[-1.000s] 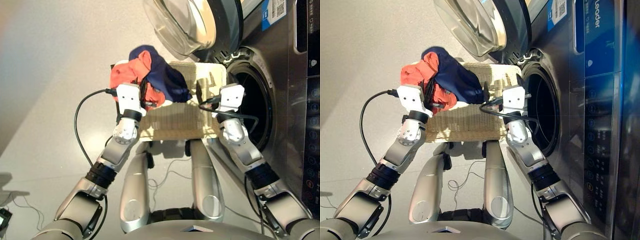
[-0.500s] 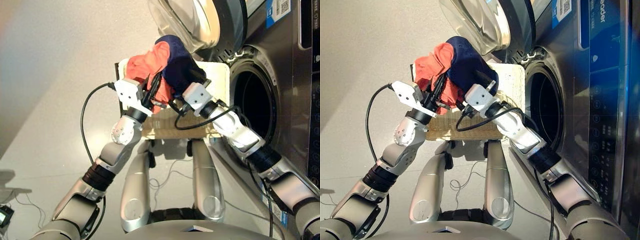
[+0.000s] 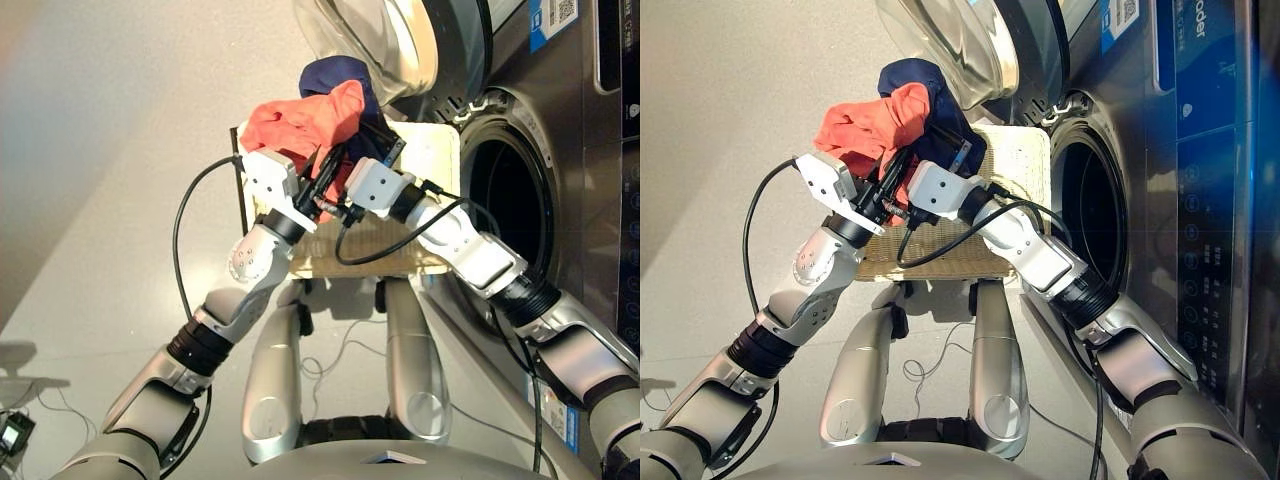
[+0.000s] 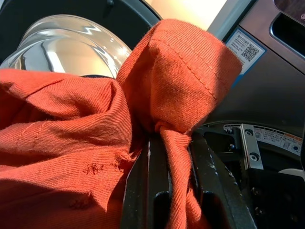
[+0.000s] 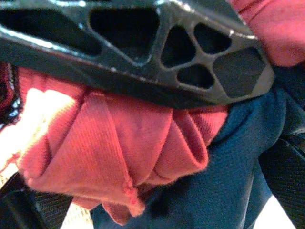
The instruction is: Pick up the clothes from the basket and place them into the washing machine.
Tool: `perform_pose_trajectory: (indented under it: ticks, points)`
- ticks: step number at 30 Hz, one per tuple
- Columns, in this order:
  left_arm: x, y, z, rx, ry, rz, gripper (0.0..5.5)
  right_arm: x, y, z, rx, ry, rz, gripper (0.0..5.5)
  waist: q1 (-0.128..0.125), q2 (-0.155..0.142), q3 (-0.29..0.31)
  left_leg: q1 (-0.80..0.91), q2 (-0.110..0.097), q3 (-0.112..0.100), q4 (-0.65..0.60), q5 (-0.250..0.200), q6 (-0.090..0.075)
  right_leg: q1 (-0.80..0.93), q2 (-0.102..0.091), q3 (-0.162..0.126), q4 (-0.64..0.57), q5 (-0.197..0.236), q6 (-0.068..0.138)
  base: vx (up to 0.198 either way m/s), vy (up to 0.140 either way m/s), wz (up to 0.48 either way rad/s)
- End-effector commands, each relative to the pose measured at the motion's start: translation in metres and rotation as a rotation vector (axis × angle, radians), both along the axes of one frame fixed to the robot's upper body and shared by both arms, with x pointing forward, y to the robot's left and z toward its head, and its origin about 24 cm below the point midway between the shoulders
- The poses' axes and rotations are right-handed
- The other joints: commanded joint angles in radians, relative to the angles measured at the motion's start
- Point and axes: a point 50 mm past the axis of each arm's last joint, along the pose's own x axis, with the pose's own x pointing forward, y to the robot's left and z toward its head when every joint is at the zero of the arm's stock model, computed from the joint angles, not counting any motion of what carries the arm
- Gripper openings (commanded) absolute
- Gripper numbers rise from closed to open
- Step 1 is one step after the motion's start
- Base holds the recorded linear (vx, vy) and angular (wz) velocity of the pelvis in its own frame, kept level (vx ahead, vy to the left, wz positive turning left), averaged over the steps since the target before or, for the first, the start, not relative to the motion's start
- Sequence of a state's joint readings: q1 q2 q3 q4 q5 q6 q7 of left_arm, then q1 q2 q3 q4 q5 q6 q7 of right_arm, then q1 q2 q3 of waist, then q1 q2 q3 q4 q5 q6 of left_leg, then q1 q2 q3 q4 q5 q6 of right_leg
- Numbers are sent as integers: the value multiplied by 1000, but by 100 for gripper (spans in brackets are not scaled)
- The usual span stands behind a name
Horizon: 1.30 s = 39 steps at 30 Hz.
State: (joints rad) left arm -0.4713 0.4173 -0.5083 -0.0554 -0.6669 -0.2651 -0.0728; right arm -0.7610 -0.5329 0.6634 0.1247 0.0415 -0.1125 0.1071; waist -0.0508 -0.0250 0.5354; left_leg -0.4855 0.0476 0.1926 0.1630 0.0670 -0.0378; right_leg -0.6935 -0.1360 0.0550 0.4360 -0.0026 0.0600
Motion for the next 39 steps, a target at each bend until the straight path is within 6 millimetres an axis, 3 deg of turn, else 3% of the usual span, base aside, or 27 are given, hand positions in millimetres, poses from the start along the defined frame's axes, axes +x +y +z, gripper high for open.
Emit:
perform_pose_trajectory:
  ticks: [1, 8, 9, 10, 28, 36, 39]
  points:
    - [-41, -32, 39, -91, -200, -266, 0, -15, 30, 46, 54, -204, 147, 550, 1, 41, -15, -40, 39, -29, 107, -42, -61, 80, -32, 59, -166, 100, 118, 0, 0, 0]
    - [-41, -33, 37, -105, -184, -263, 0, -18, 34, 52, 98, -237, 154, 550, 3, 45, -15, -44, 40, -29, 109, -43, -58, 74, -30, 61, -157, 96, 116, 0, 0, 0]
    - [-41, -33, 38, -102, -187, -262, 0, -20, 35, 53, 113, -248, 159, 93, 4, 47, -15, -44, 40, -30, 112, -44, -58, 73, -30, 62, -153, 93, 116, 0, 0, 0]
    - [-41, -34, 38, -102, -187, -262, 0, -20, 35, 53, 113, -248, 159, 0, 4, 47, -15, -44, 40, -30, 112, -44, -58, 73, -30, 62, -153, 93, 116, 0, 0, 0]
    - [-43, -35, 40, -143, -198, -260, 0, -30, 31, 67, 211, -450, 127, 0, 12, 63, -15, -49, 44, -32, 120, -44, -57, 69, -29, 61, -147, 88, 118, 0, 0, 0]
    - [-41, -36, 38, -159, -182, -244, 0, -19, 20, 55, 398, -359, 9, 0, 13, 73, -15, -54, 43, -32, 124, -46, -52, 62, -28, 61, -138, 84, 118, 0, 0, 0]
    - [-39, -36, 38, -165, -180, -227, 356, -10, 11, 40, 457, -293, -79, 0, 15, 77, -15, -55, 42, -32, 127, -49, -50, 63, -30, 61, -136, 82, 117, 0, 0, 0]
